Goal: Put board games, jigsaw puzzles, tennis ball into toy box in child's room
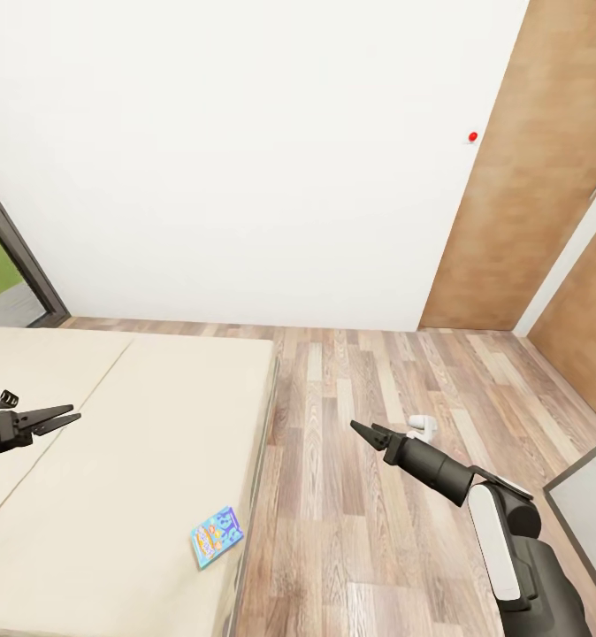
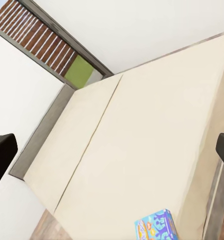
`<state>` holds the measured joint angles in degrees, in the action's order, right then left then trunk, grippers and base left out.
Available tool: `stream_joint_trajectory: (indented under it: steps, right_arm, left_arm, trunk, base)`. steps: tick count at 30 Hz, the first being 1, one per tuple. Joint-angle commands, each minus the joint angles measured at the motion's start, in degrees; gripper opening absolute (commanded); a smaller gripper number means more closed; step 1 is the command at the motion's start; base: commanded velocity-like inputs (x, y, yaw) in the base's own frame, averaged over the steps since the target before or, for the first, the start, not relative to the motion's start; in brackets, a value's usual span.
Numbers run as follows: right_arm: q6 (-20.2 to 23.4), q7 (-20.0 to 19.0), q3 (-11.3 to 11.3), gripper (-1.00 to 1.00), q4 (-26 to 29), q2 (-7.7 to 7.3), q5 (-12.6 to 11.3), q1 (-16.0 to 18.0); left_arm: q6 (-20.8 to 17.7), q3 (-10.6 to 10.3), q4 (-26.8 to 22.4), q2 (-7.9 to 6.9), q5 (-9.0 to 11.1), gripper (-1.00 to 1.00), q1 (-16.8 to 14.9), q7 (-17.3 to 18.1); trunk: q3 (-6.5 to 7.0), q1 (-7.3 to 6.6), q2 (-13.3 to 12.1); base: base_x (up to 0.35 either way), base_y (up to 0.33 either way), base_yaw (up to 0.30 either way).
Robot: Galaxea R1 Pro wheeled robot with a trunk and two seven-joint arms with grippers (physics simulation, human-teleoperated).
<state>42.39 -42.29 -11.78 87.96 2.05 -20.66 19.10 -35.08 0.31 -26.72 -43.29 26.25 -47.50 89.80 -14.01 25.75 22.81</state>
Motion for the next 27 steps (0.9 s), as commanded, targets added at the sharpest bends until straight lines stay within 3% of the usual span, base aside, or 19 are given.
stream_joint_trajectory:
  steps: [1,20,27]
  right_arm:
    - [0.34,-0.13,-0.11,1.00,0.02,0.06,-0.10,0.06]
    - [0.33,-0.25,-0.17,1.00,0.02,0.06,-0.16,0.06]
    - [0.38,-0.34,-0.15,1.00,0.02,0.06,-0.23,0.06]
  left_arm:
    - [-0.61,-0.04,0.01,-0.01,0.03,1.00,-0.05,0.20]
    - [-0.61,-0.04,0.01,0.04,0.03,1.00,-0.05,0.20]
    - [-0.61,-0.04,0.01,0.05,0.03,1.00,-0.05,0.20]
  trunk:
    - [-0.09,0.03,0.11]
    - [1.16,0.03,0.11]
    - [1.28,0.03,0.11]
  base:
    - [0.000,0.000,0.083]
    - [0.000,0.000,0.175]
    - [0.000,-0.055,0.039]
